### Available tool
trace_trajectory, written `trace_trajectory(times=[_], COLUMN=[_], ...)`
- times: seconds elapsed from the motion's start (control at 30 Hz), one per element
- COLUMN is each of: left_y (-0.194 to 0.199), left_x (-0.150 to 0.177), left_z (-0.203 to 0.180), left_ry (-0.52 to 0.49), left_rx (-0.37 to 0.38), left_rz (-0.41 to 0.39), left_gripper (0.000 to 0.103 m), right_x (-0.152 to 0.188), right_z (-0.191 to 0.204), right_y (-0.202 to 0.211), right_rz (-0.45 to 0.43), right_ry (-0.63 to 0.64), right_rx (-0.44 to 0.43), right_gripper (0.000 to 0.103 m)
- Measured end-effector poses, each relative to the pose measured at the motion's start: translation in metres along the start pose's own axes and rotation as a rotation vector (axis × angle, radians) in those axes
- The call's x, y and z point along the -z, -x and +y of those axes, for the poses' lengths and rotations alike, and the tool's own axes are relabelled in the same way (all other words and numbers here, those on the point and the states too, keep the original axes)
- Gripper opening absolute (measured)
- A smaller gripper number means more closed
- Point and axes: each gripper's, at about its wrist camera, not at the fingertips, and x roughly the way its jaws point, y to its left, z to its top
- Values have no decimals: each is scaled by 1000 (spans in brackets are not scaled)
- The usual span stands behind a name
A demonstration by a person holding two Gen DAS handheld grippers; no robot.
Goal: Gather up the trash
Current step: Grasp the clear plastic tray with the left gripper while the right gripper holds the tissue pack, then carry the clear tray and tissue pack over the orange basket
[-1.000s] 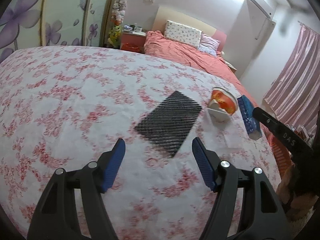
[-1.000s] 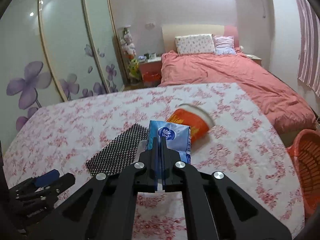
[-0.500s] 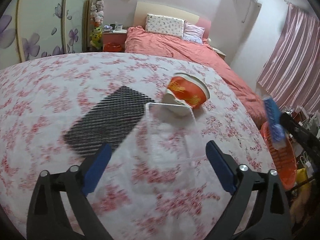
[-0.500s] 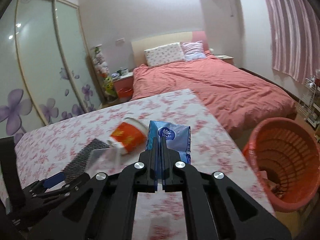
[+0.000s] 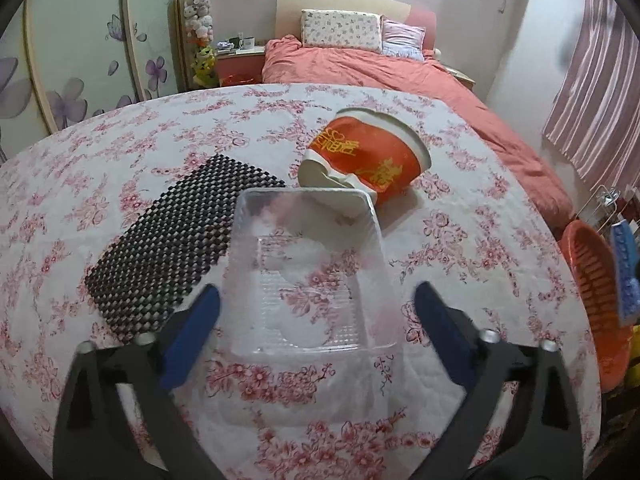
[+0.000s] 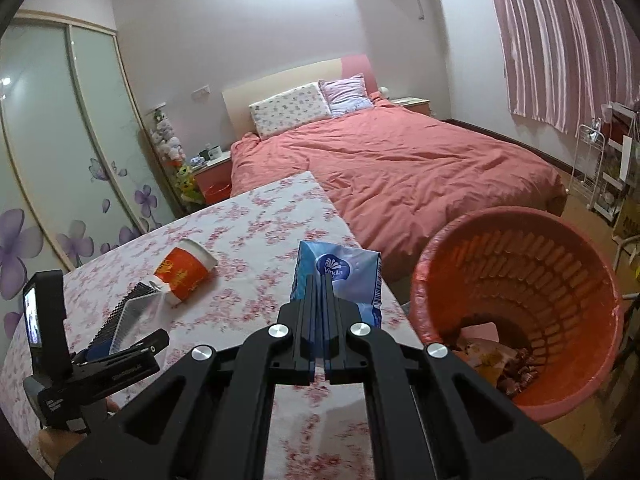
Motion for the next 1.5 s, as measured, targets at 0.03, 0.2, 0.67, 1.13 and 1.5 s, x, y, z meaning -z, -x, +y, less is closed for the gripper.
trace_trajectory(times=[0.03, 0.2, 0.67, 1.13, 1.5], left_y=[-3, 1, 87, 123, 91], left_x=[0, 2, -4, -3, 13], left_z=[0, -1, -35, -180, -259], left_ry=[0, -15, -73, -262, -352], left_rx=[8, 9, 144, 427, 516], left_rz=[11, -15, -201, -255, -196], left_gripper=[78, 72, 72, 72, 73], right_x=[0, -1, -10, -25, -23], right_z=[-4, -15, -42, -114, -154], right_y=[2, 6, 50, 73, 57], right_rz=[-3, -15, -145, -264, -261], right_ry=[-4, -24, -62, -139, -188], right_rx=[1, 0, 29, 141, 157], right_gripper=[3, 3, 3, 3, 2])
